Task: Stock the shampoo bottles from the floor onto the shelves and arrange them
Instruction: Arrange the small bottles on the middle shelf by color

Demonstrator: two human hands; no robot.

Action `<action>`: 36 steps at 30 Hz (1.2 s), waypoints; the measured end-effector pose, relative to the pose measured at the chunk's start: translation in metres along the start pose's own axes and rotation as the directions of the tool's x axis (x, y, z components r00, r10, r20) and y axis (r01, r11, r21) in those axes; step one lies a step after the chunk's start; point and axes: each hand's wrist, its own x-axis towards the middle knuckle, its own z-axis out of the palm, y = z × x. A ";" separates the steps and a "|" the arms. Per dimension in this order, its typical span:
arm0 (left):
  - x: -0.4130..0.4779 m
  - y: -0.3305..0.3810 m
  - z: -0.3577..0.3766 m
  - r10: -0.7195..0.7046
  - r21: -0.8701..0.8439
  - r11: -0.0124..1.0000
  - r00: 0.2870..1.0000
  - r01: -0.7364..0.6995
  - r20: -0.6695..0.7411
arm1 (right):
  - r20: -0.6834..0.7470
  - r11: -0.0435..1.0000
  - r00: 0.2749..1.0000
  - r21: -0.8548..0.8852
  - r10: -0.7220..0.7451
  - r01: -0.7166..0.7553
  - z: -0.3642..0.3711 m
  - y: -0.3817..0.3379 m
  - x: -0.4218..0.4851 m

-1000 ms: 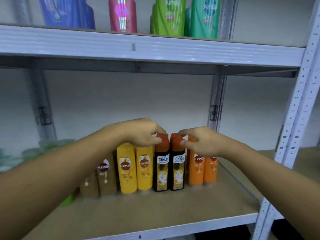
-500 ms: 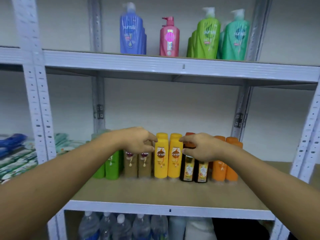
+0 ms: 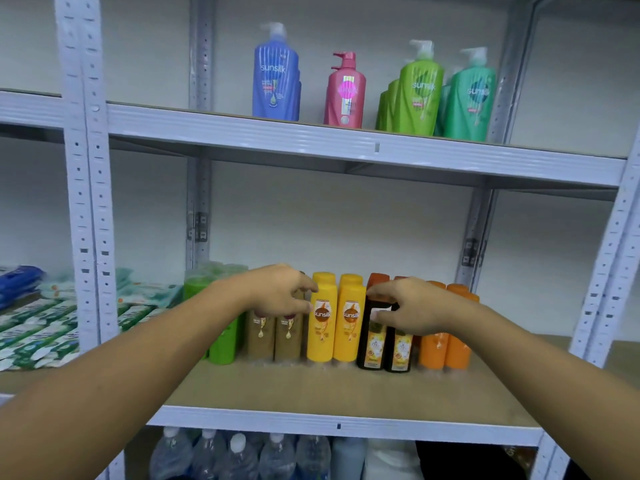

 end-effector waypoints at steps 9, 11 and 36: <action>0.067 0.042 0.006 0.157 -0.054 0.986 0.987 -0.158 -0.020 | -0.003 0.997 0.997 0.008 0.082 -0.082 0.004 0.056 -0.001; 0.094 0.061 0.008 0.187 -0.066 0.980 0.982 -0.189 -0.031 | -0.013 0.993 0.993 0.005 0.120 -0.120 0.000 0.080 -0.002; 0.353 0.191 0.084 0.379 -0.074 0.925 0.922 -0.373 0.079 | 0.047 0.879 0.902 0.205 0.430 -0.430 0.058 0.296 0.065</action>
